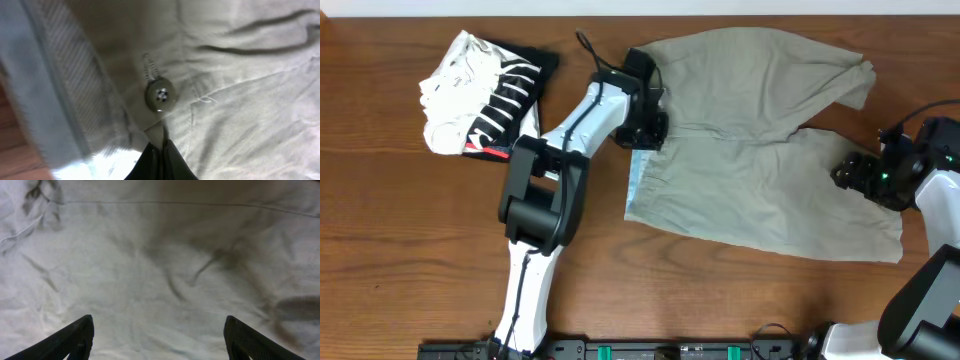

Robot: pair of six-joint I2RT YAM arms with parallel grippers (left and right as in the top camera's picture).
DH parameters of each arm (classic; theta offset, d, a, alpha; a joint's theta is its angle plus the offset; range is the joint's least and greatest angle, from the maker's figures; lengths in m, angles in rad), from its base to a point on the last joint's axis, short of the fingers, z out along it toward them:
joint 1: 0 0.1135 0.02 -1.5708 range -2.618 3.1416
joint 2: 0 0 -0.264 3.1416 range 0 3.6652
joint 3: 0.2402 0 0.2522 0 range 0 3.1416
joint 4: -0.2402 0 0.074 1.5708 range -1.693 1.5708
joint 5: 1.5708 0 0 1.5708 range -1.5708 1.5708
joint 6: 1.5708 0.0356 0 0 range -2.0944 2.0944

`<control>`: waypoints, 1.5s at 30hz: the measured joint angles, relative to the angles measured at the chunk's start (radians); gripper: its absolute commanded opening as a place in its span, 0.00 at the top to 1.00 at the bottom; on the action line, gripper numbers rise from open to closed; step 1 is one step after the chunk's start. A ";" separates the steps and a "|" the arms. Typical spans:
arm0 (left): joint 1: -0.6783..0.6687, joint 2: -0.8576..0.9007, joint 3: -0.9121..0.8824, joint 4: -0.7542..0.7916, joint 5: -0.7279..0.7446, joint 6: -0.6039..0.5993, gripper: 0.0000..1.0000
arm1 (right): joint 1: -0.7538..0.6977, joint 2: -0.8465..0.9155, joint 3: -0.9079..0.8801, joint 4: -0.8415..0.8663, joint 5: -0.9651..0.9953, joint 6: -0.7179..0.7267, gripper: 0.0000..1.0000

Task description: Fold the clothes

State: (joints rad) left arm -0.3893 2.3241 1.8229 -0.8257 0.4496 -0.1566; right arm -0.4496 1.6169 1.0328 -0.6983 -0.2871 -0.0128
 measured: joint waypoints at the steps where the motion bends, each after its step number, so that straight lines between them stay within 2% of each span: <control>1: 0.007 -0.002 0.000 -0.006 0.002 0.000 0.95 | 0.000 0.000 0.000 -0.001 0.003 0.000 0.19; 10: 0.085 -0.100 0.000 -0.089 -0.031 -0.012 0.95 | 0.000 0.000 0.000 -0.008 0.014 0.000 0.18; 23: 0.041 -0.108 -0.169 -0.091 -0.253 -0.143 0.94 | 0.000 0.000 0.000 -0.008 0.016 0.000 0.17; 33: 0.041 -0.116 -0.178 -0.104 -0.302 -0.198 0.94 | 0.000 0.000 0.000 -0.008 0.018 0.000 0.16; 41: 0.041 -0.118 -0.179 -0.167 -0.372 -0.289 0.94 | 0.000 0.000 0.000 -0.008 0.018 0.000 0.16; 45: 0.040 -0.121 -0.179 -0.204 -0.388 -0.299 0.86 | 0.000 0.000 0.000 -0.008 0.018 0.000 0.16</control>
State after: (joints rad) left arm -0.3496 2.2036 1.6440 -1.0294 0.0616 -0.4553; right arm -0.4496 1.6169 1.0325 -0.7063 -0.2691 -0.0128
